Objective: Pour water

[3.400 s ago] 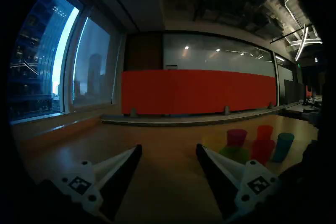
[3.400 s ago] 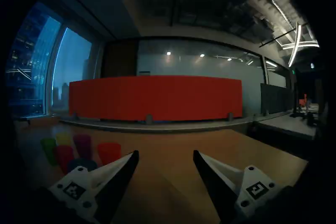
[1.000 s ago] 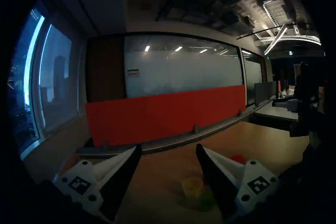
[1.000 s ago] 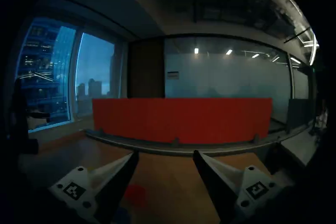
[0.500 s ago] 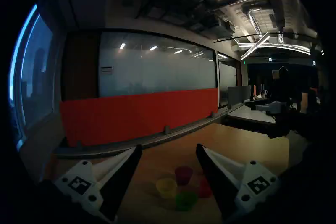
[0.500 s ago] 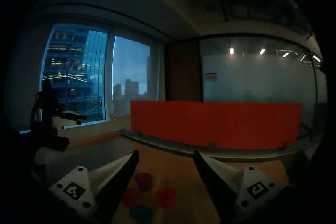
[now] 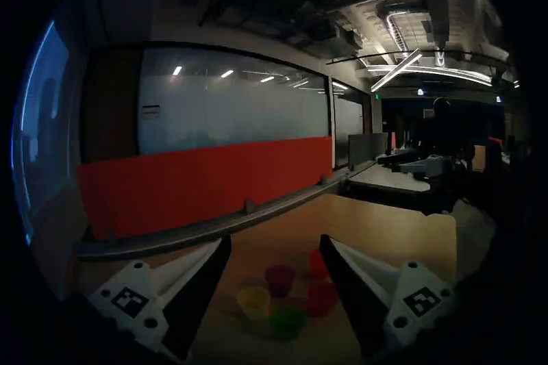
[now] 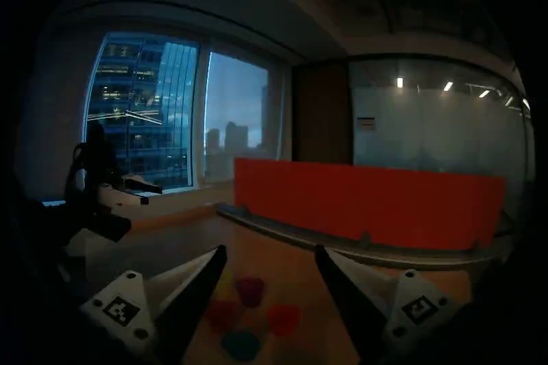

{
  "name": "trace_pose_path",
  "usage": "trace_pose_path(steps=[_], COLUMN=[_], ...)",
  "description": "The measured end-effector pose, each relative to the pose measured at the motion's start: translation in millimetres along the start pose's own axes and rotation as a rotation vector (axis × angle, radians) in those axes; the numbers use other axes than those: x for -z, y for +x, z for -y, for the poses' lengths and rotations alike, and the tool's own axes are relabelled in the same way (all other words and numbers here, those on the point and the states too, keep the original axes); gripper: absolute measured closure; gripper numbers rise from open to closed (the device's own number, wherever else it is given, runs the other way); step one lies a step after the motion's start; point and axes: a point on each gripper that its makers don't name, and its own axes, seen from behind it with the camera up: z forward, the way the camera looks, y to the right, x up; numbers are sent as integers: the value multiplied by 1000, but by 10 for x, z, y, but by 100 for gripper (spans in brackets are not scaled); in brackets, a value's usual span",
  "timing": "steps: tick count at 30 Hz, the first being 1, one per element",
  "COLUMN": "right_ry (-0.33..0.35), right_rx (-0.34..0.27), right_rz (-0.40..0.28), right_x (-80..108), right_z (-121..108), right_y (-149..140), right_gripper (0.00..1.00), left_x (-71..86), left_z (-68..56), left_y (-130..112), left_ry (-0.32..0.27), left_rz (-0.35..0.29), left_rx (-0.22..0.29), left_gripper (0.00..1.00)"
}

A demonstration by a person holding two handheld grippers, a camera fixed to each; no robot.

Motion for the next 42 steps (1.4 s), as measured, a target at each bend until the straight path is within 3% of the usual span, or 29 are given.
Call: trace_pose_path(steps=[12, 42], right_ry=[42, 104], right_rx=[33, 107], right_rz=[60, 208], right_x=[-48, -48], right_z=[83, 186], right_y=[-95, -545], right_gripper=[0, 1], left_x=[-39, -84], left_z=[-68, -200], left_y=[-140, -779], left_ry=[-43, -103], left_rz=[50, 208], left_rx=[-25, -78], left_gripper=[4, 4])
